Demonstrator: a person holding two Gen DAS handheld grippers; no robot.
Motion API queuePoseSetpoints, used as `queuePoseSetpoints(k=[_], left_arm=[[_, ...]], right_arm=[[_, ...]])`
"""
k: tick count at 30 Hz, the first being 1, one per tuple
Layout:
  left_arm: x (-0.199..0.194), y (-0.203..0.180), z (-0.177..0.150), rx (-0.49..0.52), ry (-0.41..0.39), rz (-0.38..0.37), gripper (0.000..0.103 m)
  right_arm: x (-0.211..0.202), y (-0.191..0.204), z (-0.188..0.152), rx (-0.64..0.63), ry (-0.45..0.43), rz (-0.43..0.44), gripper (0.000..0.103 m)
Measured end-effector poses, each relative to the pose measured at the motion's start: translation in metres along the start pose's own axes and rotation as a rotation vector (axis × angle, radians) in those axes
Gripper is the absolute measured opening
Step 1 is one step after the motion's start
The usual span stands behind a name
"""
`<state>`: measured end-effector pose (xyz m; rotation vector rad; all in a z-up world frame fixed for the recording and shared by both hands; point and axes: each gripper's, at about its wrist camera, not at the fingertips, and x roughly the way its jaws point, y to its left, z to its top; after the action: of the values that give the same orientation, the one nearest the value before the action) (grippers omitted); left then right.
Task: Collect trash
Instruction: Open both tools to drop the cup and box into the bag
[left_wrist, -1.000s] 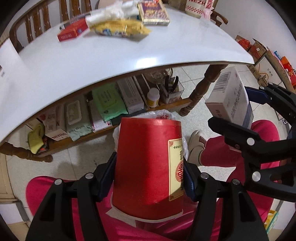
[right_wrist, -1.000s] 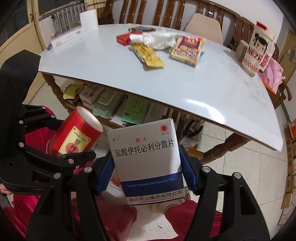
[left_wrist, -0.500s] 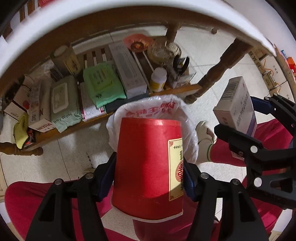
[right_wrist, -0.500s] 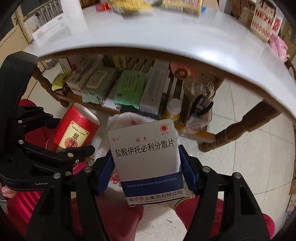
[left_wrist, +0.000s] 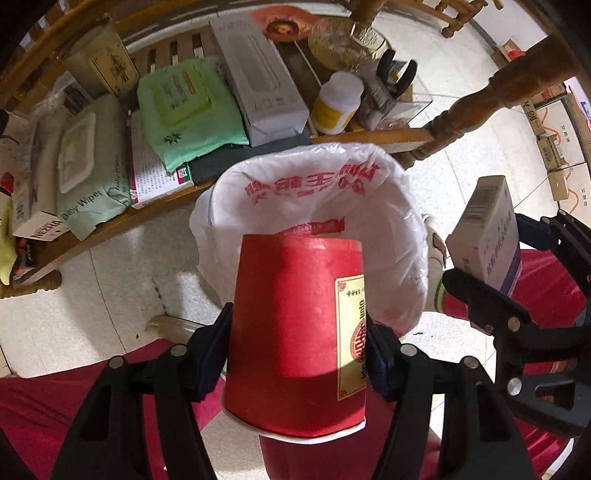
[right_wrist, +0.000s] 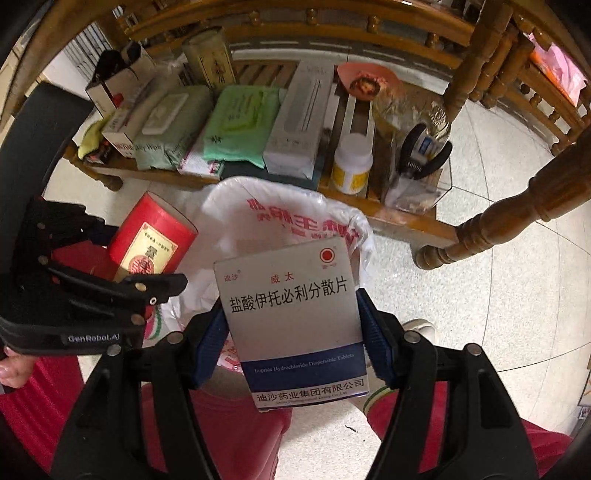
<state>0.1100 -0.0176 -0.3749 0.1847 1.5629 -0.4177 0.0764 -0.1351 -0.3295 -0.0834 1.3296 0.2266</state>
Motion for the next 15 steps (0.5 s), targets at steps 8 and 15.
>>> queuePoseSetpoints(k=[8, 15], left_arm=[[0.031, 0.007, 0.008, -0.015, 0.066, -0.022, 0.061], [0.053, 0.013, 0.017, -0.035, 0.108, 0.005, 0.061]], right_arm=[[0.033, 0.004, -0.004, -0.028, 0.06, 0.033, 0.065], [0.056, 0.003, 0.002, -0.027, 0.099, 0.062, 0.064]])
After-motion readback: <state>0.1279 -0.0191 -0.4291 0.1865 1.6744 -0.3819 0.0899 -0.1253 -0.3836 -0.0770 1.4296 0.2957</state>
